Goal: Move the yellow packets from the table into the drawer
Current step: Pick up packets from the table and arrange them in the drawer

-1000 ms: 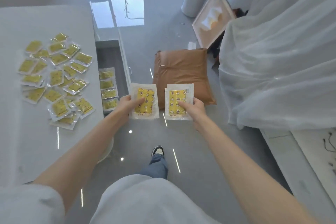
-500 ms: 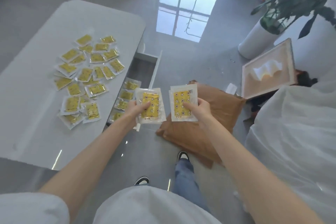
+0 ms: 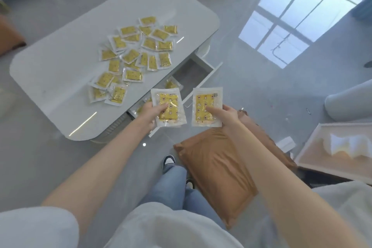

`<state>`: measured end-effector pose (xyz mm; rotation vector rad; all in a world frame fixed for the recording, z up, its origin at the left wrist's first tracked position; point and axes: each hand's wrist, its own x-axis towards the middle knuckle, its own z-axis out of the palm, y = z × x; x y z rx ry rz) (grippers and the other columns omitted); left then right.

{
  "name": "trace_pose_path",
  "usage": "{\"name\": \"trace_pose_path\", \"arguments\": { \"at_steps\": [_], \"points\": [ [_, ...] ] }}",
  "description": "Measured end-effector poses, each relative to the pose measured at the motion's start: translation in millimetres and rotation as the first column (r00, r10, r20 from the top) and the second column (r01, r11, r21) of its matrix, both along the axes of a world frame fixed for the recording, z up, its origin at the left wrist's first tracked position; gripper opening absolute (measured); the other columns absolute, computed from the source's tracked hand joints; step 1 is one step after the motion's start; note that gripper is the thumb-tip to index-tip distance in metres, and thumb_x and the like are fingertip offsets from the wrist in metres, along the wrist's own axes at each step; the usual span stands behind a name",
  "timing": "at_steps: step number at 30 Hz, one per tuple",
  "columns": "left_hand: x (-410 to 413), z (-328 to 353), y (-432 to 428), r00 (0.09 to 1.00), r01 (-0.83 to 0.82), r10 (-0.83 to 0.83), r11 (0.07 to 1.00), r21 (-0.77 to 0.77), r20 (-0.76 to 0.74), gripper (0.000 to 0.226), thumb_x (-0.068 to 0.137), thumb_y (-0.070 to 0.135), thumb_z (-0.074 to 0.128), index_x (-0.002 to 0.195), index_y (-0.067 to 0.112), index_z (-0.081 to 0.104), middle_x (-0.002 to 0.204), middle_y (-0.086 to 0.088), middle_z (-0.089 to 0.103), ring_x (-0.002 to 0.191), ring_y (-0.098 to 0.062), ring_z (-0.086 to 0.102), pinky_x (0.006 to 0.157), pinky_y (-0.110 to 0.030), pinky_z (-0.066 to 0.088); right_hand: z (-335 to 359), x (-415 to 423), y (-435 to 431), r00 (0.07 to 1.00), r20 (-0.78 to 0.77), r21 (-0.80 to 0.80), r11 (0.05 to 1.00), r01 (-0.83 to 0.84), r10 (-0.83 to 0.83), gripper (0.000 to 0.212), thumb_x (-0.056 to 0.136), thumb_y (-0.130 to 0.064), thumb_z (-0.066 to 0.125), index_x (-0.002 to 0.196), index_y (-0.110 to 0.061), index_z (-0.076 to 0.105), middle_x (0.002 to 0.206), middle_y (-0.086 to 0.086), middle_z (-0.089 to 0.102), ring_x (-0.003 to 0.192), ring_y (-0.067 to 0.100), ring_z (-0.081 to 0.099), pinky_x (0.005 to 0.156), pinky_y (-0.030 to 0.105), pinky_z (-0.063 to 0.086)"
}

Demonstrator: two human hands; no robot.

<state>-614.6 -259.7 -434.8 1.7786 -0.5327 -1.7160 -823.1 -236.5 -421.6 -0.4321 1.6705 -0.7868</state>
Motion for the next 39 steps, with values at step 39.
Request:
{"name": "trace_pose_path", "arguments": {
  "at_steps": [39],
  "points": [
    [-27, -454, -239, 0.961, -0.269, 0.266, 0.963, -0.034, -0.082, 0.030, 0.088, 0.009, 0.063, 0.116, 0.002, 0.056, 0.112, -0.009, 0.061, 0.111, -0.029, 0.061, 0.080, -0.035, 0.049, -436, 9, -358, 0.766, -0.496, -0.122, 0.841, -0.527, 0.408, 0.040, 0.088, -0.010, 0.062, 0.127, -0.012, 0.053, 0.119, 0.009, 0.061, 0.108, 0.025, 0.062, 0.087, 0.034, 0.053]
  ]
}}
